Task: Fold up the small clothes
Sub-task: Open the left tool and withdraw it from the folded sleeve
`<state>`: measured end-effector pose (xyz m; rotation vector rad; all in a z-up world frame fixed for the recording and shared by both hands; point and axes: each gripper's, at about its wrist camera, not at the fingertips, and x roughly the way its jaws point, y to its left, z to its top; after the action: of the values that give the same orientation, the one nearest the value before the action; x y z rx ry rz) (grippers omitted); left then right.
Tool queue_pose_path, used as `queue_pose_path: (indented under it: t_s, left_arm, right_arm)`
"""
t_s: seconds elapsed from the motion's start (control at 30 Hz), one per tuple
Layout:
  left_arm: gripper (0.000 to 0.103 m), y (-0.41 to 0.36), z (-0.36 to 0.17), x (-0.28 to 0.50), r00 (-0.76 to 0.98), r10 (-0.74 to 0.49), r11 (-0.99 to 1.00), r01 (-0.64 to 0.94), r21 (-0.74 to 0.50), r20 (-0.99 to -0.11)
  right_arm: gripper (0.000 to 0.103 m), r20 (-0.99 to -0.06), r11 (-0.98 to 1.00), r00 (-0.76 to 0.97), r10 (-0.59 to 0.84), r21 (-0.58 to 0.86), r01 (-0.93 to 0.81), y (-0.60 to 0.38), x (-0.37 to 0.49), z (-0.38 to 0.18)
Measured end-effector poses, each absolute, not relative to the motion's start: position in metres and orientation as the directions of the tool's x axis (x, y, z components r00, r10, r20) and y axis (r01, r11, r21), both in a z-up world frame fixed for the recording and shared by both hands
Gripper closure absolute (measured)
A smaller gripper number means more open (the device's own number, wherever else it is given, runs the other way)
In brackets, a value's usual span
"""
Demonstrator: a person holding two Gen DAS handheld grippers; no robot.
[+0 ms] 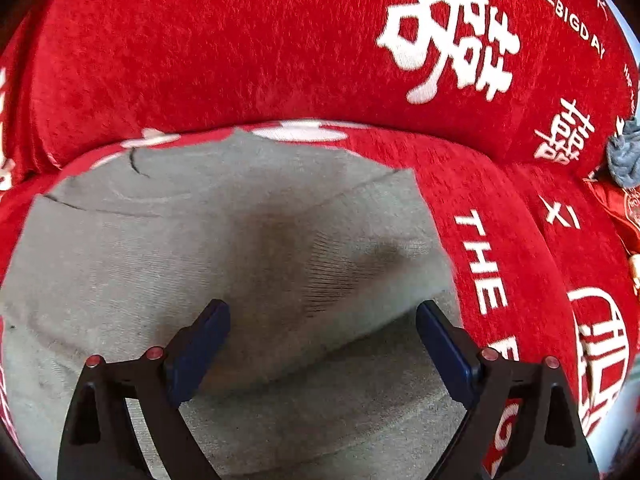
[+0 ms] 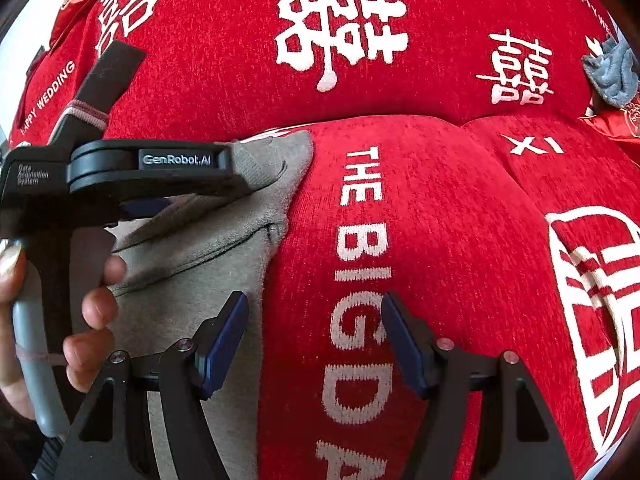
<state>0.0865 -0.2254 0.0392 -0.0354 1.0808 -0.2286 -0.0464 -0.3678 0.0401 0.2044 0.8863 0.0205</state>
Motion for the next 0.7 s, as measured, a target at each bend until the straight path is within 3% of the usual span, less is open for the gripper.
queue_pose_path:
  t_s: [0.33,0.5,0.7]
  left_arm:
    - [0.008,-0.174,0.064,0.069,0.477,-0.345,0.936,0.241,-0.258,-0.808]
    - [0.008,-0.124,0.066,0.086,0.514,-0.215,0.977,0.107,-0.186,-0.83]
    - [0.008,-0.067,0.042,0.091,0.485,-0.074,0.995,-0.028,-0.1,-0.871]
  right_arm:
    - [0.031,-0.747,0.97,0.655,0.115,0.227,0.089,-0.379,-0.043,0.058]
    - [0.031,-0.722,0.965,0.677,0.142,0.252,0.067,-0.366,0.012,0.091]
    - [0.031,-0.822,0.986,0.558,0.116,0.161,0.033,-0.321,0.084,0.078]
